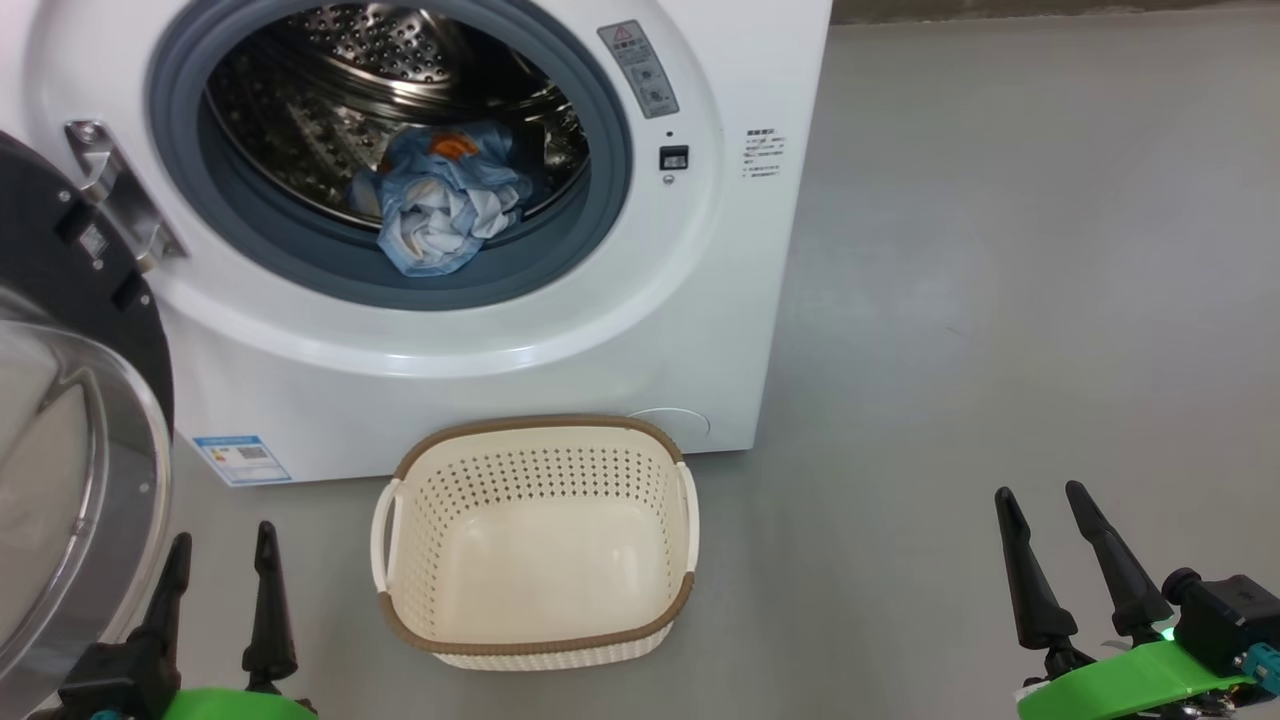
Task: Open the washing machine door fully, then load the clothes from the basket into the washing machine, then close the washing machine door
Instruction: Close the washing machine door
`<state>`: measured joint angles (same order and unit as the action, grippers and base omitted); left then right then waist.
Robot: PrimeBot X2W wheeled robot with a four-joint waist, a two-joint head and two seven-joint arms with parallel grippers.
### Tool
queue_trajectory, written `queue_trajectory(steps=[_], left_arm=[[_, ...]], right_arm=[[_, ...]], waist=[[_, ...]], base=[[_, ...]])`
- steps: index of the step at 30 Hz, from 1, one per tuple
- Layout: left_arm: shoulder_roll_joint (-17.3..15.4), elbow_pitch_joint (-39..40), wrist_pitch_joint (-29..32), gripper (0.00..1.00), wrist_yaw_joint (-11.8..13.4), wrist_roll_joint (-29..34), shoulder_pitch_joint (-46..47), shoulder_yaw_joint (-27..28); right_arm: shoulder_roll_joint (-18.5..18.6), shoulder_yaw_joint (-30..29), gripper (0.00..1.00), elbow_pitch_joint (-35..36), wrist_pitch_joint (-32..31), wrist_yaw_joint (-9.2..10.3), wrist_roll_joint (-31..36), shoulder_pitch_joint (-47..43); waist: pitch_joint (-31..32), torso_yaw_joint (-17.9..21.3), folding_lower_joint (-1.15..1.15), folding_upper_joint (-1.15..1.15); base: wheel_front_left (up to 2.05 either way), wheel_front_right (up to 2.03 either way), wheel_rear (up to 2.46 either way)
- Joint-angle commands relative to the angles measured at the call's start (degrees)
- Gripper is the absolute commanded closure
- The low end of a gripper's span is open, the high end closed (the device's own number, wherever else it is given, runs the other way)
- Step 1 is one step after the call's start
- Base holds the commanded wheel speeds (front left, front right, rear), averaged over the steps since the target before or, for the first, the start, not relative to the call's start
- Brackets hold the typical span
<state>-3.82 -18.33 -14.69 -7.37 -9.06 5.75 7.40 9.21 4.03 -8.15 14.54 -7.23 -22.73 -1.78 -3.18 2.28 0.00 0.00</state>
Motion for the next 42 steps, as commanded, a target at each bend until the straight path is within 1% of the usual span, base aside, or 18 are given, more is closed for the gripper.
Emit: queue_trajectory(steps=[1,7,16,17,25,32,42], left_arm=[[-1.2,2.0,-0.3,0.00,-0.1,-1.0,0.7,1.3],[-0.8,2.7,-0.3,0.00,-0.1,-1.7,0.1,1.9],[0.2,4.0,-0.3,0.00,-0.1,-2.9,-1.8,2.6],[0.2,4.0,-0.3,0.00,-0.1,-2.9,-1.8,2.6],[0.7,5.0,-0.3,0.00,-0.1,-3.4,-3.5,3.9],[0.9,5.2,-0.3,0.00,-0.1,-3.7,-4.5,4.0],[0.9,5.3,-0.3,0.00,0.3,-4.5,-5.9,3.8]], right_arm=[[1.2,1.4,0.00,1.6,0.5,-0.25,0.6,0.9],[1.5,2.0,0.00,1.6,0.5,-0.25,0.5,1.1],[2.4,4.8,0.00,1.4,0.5,-0.25,0.5,2.0],[2.4,4.8,0.00,1.4,0.5,-0.25,0.5,2.0],[2.7,7.2,0.00,1.0,0.5,-0.25,0.2,2.9],[2.9,8.7,0.00,0.5,0.5,-0.25,0.0,3.1],[3.0,10.1,0.00,0.3,0.5,-0.25,-0.2,2.8]], waist=[[0.0,-0.8,0.00,0.00],[0.1,-3.3,0.00,0.00],[0.5,-9.5,0.00,0.00],[0.5,-9.5,0.00,0.00],[1.4,-15.5,0.00,0.00],[2.3,-20.5,0.00,0.00],[3.2,-26.4,0.00,0.00]], base=[[0.00,0.00,0.00],[0.00,0.00,0.00],[0.00,0.00,0.00],[0.00,0.00,0.00],[0.00,0.00,0.00],[0.00,0.00,0.00],[0.00,0.00,0.00]])
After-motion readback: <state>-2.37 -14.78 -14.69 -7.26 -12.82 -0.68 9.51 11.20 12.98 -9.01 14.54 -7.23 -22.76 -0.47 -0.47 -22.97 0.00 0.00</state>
